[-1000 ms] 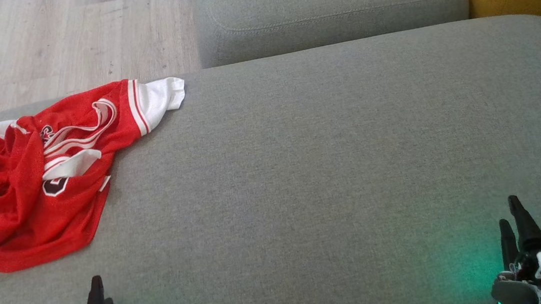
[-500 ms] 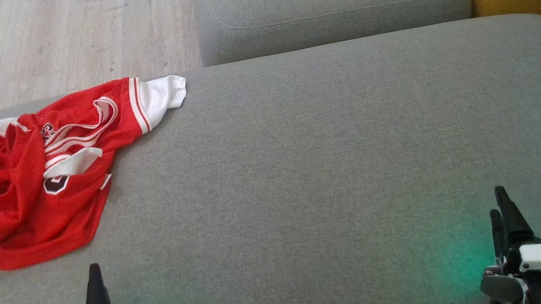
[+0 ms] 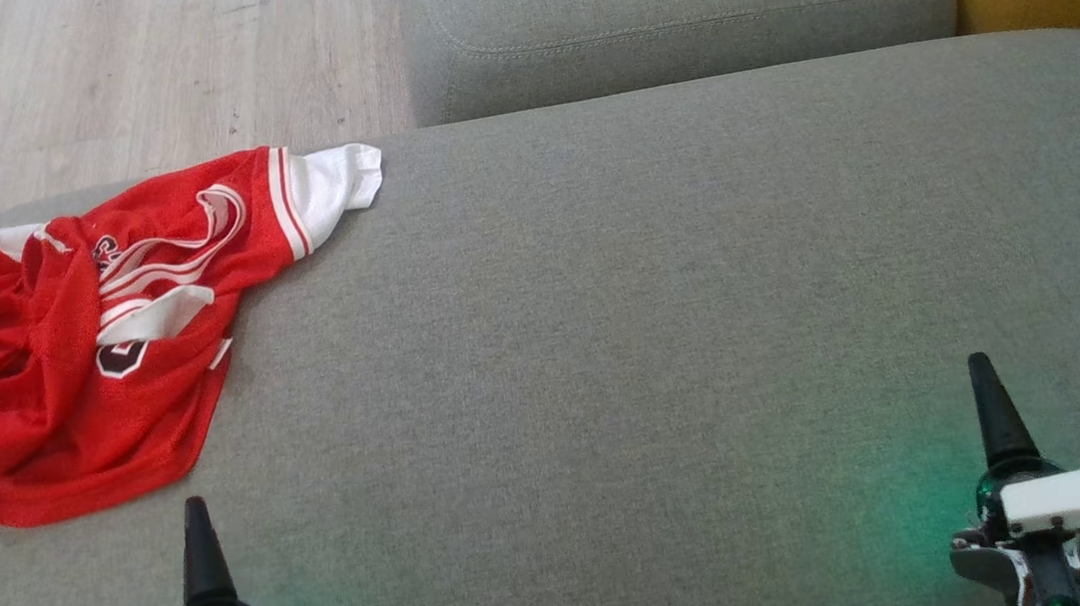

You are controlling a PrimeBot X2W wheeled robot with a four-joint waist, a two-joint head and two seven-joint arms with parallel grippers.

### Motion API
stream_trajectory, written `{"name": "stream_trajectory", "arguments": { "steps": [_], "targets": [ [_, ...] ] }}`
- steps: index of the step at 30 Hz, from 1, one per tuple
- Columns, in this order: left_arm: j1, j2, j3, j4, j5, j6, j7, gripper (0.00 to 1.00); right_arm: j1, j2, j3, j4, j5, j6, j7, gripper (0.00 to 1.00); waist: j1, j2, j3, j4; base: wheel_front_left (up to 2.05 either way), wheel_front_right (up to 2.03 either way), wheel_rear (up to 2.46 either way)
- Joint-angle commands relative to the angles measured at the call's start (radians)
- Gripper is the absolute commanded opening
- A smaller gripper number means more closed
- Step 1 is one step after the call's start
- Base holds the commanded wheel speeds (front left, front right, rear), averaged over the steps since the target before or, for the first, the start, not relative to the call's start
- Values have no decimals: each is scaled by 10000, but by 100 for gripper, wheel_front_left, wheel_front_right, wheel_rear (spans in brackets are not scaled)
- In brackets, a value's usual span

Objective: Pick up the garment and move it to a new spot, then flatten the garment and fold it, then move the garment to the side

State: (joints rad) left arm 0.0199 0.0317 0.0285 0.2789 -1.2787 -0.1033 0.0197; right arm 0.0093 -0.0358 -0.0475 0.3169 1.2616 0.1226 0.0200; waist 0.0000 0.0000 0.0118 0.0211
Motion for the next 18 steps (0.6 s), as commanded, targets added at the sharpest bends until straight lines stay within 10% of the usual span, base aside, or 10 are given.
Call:
{"name": "stream_trajectory", "arguments": {
  "steps": [1, 18],
  "targets": [
    [-496, 97, -11, -435, 472, 43, -123, 100, -485, -71, 163, -408, -394, 22, -149, 100, 0, 0, 2, 2, 0, 0, 0],
    [-470, 113, -519, -1185, 3012, 507, -599, 100, -592, -84, 480, -754, -2981, 33, -621, 100, 0, 0, 23, 35, 0, 0, 0]
  ]
}}
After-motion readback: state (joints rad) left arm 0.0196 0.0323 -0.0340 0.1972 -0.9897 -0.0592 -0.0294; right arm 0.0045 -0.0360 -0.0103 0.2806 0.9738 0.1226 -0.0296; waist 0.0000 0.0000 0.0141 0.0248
